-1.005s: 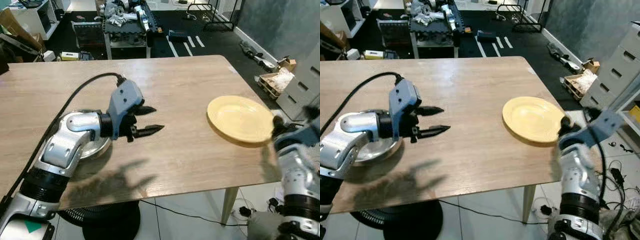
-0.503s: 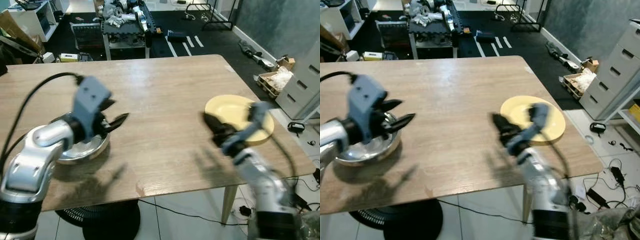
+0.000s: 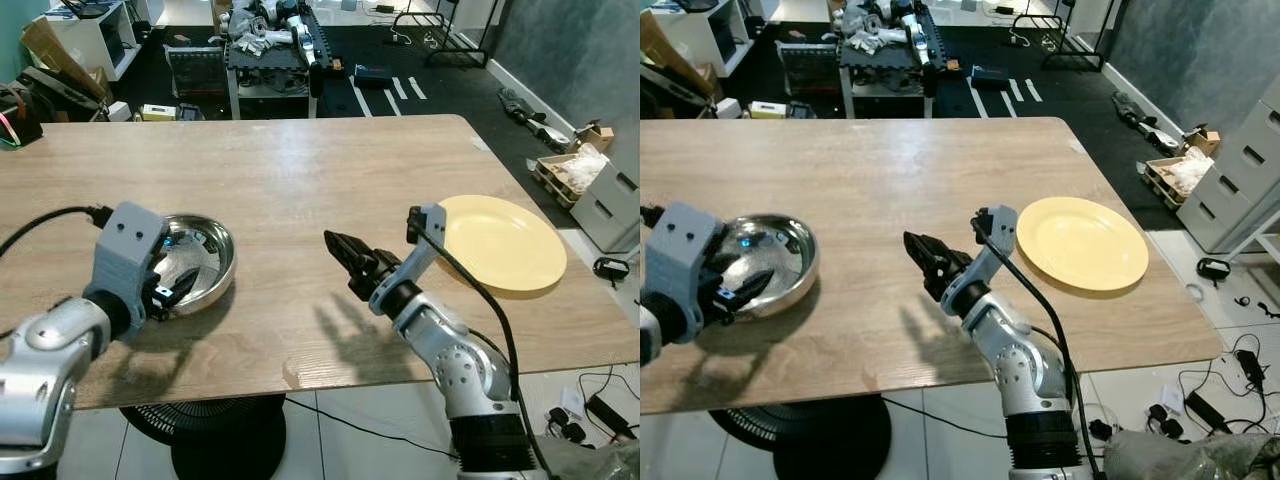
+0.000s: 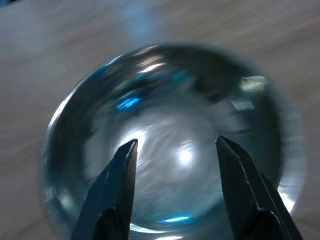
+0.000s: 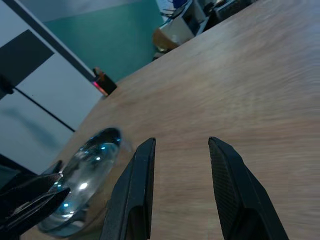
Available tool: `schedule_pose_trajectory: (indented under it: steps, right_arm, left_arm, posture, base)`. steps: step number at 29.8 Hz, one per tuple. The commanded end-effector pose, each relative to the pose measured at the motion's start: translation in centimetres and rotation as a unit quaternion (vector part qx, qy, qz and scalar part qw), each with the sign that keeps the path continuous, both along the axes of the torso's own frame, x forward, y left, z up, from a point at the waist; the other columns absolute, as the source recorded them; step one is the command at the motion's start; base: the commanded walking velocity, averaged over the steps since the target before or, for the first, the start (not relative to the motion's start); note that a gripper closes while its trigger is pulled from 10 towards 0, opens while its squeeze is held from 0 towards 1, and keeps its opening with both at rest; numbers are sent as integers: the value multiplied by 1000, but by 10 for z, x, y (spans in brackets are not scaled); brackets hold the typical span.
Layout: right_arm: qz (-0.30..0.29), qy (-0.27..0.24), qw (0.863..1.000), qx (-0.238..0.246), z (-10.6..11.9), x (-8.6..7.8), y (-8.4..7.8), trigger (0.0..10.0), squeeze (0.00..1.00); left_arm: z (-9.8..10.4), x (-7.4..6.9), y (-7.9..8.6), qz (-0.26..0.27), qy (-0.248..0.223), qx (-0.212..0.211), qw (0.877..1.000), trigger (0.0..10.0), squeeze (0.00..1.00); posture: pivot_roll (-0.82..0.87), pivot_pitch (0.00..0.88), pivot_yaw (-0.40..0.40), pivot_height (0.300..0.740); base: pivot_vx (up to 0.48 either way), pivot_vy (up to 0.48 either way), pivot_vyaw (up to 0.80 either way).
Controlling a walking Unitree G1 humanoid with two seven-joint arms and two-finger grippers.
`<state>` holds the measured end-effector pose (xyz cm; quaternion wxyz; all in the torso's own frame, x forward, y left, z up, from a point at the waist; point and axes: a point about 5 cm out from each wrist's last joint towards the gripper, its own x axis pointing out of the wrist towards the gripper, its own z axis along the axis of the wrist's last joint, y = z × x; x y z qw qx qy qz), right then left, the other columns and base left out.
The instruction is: Setting the table
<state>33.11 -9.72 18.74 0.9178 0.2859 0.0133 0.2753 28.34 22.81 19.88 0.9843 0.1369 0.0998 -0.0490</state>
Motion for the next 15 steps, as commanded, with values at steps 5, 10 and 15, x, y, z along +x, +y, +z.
schedule_pose_trajectory:
  steps: [5,10,15]
  right_arm:
    - [-16,0,1000,-9,-2,-1,-7,10000,0]
    - [-20,-7,1000,-15,1,1,-8,10000,0]
    - [-21,-14,1000,-16,6,3,-7,10000,0]
  left_arm:
    - [-5,10,21,84,6,-27,996,10000,0]
    - [-10,25,29,134,16,-73,988,10000,0]
    - [-13,45,34,131,52,-135,981,10000,0]
  posture:
    - [76,69,36,740]
    - [72,63,31,740]
    - [66,61,25,740]
  base:
    - [0,0,0]
    - [0,0,0]
    - [0,0,0]
